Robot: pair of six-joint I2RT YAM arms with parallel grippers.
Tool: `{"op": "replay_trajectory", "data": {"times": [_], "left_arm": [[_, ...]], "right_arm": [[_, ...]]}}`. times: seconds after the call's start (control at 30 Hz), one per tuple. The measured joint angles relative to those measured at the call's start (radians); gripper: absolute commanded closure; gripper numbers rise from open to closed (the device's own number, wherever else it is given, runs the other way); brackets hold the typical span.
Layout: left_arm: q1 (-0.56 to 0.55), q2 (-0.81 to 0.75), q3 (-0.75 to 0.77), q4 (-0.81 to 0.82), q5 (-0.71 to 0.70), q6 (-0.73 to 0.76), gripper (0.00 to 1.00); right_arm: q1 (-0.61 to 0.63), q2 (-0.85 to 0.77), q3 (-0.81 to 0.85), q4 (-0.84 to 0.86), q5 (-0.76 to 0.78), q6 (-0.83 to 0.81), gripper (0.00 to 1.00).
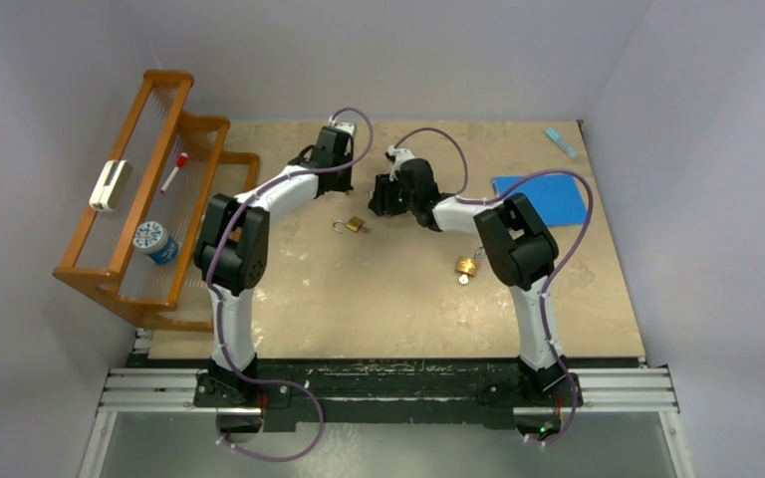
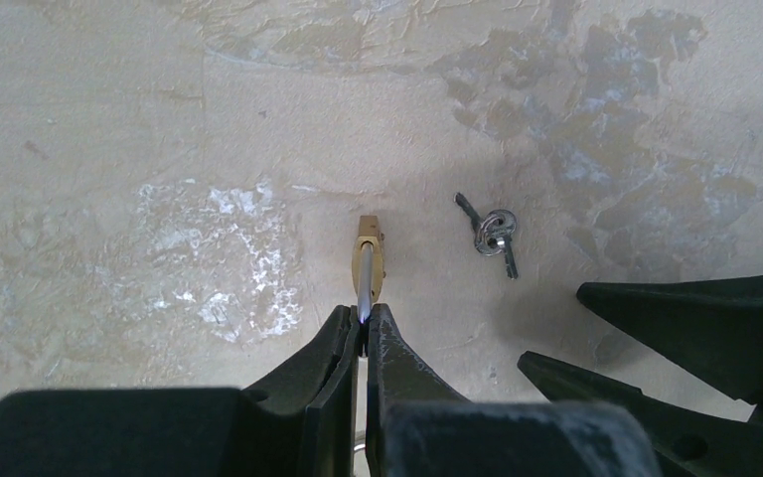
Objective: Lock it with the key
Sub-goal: Place the lock at the center of the board.
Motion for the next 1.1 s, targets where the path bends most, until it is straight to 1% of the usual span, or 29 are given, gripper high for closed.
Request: {"op": "replay_trajectory", "data": {"times": [0.3, 0.43, 0.53, 0.57, 0.6, 0.63, 0.67, 0.7, 0.77, 0.8, 0.93, 1.1], "left_arm": [[-0.007, 0.018, 0.05, -0.032, -0.013, 0.003, 0.74], [-0.009, 0.019, 0.051, -0.037, -0.016, 0.003, 0.7], [-0.009, 0.019, 0.055, -0.041, -0.019, 0.003, 0.67], [-0.009, 0.019, 0.059, -0.043, -0.02, 0.003, 0.67], [-0.009, 0.019, 0.062, -0.044, -0.02, 0.003, 0.65], [-0.009, 0.019, 0.065, -0.043, -0.02, 0.003, 0.63], [-0.009, 0.019, 0.068, -0.043, -0.02, 0.003, 0.59], [-0.009, 0.018, 0.068, -0.039, -0.021, 0.002, 0.55], [-0.009, 0.013, 0.068, -0.033, -0.021, 0.002, 0.31], [-0.009, 0.007, 0.067, -0.029, -0.022, 0.005, 0.26], [-0.009, -0.058, 0.043, -0.016, -0.026, -0.002, 0.19], [-0.006, -0.19, 0.01, 0.016, -0.037, -0.001, 0.16]], "right_arm": [[0.0, -0.008, -0.043, 0.064, -0.018, -0.013, 0.48], [0.0, -0.025, -0.08, 0.098, -0.018, -0.019, 0.47], [0.003, -0.049, -0.121, 0.115, -0.02, -0.027, 0.37], [0.005, -0.06, -0.139, 0.126, -0.021, -0.033, 0.25], [0.008, -0.072, -0.159, 0.14, -0.025, -0.039, 0.21], [0.011, -0.083, -0.18, 0.157, -0.032, -0.046, 0.08], [0.015, -0.097, -0.204, 0.174, -0.044, -0.053, 0.06], [0.018, -0.109, -0.224, 0.189, -0.053, -0.058, 0.05], [0.027, -0.133, -0.262, 0.222, -0.077, -0.071, 0.04], [0.031, -0.142, -0.275, 0.234, -0.088, -0.076, 0.04], [0.048, -0.172, -0.312, 0.286, -0.119, -0.102, 0.03], [0.08, -0.204, -0.319, 0.29, -0.12, -0.166, 0.04]]}}
